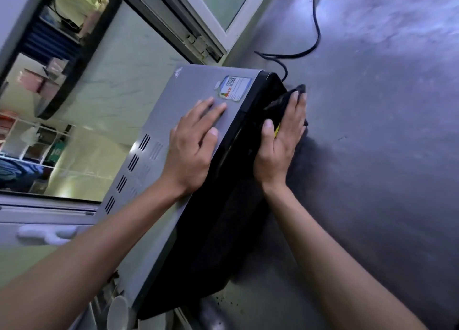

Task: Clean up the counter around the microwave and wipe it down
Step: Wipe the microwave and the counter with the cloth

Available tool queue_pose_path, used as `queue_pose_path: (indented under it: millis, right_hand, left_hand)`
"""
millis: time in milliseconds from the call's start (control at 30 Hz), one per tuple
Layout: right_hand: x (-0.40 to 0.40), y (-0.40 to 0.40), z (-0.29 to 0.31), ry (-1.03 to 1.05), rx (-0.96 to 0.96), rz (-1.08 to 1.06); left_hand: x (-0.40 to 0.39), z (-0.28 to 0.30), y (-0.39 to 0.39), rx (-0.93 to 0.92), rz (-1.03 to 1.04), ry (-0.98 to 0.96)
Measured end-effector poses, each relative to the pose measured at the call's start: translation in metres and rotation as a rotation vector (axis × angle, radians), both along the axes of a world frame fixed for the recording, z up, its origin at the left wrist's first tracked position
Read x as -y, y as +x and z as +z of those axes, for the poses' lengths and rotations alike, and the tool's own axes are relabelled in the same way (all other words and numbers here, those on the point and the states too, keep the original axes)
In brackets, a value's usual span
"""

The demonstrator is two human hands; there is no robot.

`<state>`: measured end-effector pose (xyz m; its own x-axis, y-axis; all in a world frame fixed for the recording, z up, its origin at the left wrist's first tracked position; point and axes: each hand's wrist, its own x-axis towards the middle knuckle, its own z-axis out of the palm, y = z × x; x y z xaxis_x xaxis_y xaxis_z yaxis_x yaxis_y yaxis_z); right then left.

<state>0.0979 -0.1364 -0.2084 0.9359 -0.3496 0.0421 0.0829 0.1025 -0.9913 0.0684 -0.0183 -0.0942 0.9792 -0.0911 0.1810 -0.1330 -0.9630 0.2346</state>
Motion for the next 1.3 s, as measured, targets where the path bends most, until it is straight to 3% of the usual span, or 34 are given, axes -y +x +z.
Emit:
queue_pose_path:
  millis: [767,967,1300]
  right_hand:
    - [-0.112,-0.299,-0.024,-0.095,0.031,0.314]
    - [-0.102,-0.265,-0.034,-0.118,0.083,0.287]
    - [-0.029,-0.082,-0.025,-0.13,0.075,0.138]
  left_hand:
    - [-0.003,-0.004,0.002,0.005,0.033,-0.036]
    - [0.0,-0.002,-0.001,-0.008,0.024,-0.029]
    - [-0.002,-0.001,-0.003,0.008,-0.01,-0.024]
